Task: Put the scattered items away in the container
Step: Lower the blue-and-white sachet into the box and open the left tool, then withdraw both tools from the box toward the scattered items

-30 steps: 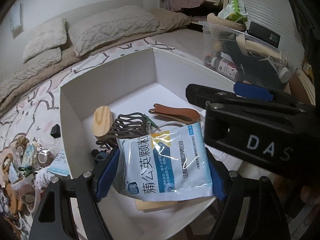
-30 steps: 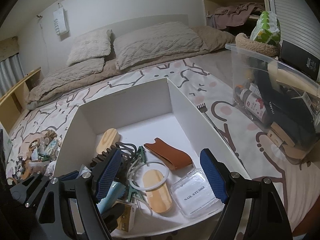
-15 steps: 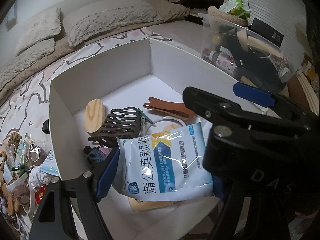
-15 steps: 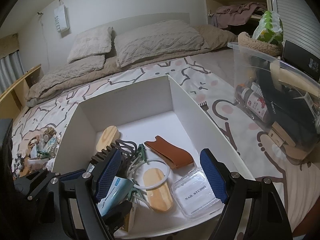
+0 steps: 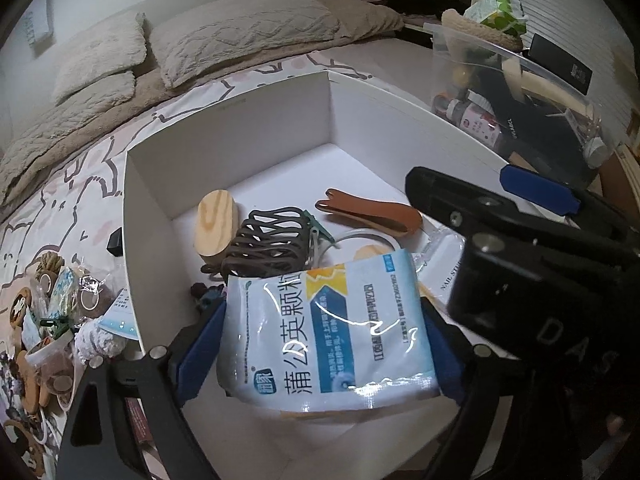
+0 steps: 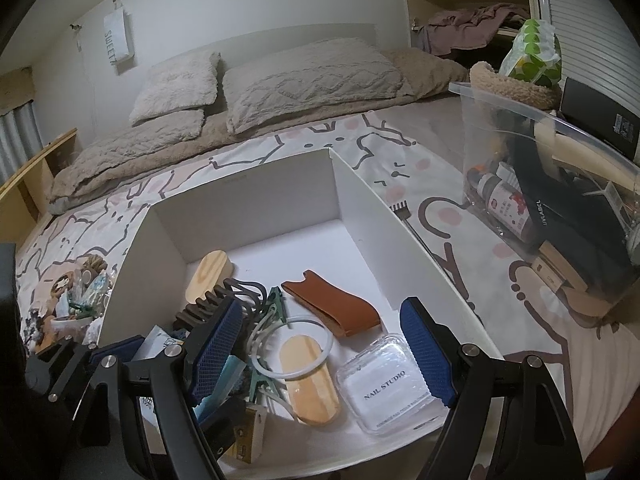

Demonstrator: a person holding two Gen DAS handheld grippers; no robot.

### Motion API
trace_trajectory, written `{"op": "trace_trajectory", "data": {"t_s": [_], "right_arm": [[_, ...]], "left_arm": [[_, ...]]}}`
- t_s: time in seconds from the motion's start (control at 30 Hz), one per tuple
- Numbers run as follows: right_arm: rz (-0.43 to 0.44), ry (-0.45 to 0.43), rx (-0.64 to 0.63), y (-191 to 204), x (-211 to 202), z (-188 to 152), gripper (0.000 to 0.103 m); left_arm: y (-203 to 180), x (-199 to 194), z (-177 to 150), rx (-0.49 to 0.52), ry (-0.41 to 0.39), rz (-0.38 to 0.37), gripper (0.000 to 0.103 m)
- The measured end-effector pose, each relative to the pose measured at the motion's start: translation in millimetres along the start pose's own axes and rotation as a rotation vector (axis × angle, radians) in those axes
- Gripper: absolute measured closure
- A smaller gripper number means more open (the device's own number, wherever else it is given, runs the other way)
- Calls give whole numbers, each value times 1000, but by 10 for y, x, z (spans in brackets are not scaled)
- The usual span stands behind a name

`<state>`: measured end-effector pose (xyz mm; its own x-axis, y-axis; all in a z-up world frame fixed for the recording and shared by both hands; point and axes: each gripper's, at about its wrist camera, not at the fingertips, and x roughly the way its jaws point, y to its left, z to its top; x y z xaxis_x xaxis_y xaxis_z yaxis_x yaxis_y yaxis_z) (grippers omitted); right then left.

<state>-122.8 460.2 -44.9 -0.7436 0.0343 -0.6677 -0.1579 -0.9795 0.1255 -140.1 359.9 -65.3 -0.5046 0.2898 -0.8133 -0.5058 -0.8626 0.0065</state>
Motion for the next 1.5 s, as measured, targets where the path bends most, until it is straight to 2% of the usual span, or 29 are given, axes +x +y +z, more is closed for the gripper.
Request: {"op": "trace_trajectory", "data": {"t_s": [0.3,0.53,1.07,1.5], "right_arm": [[-4,-43,36,-65,-80,28,22],[-2,-43,31,-58,-83,26,22],[-1,-35,15,-23,-72,26,22],[-1,-46,28,-59,-80,37,22]], "left_arm": [[14,10,-10,-17,-3,6,7],[10,-2,-13,-16,-7,35,2],[15,-20,-11,-17,-14,33,2],[15,-83,-10,-4,-51,31,2]]}}
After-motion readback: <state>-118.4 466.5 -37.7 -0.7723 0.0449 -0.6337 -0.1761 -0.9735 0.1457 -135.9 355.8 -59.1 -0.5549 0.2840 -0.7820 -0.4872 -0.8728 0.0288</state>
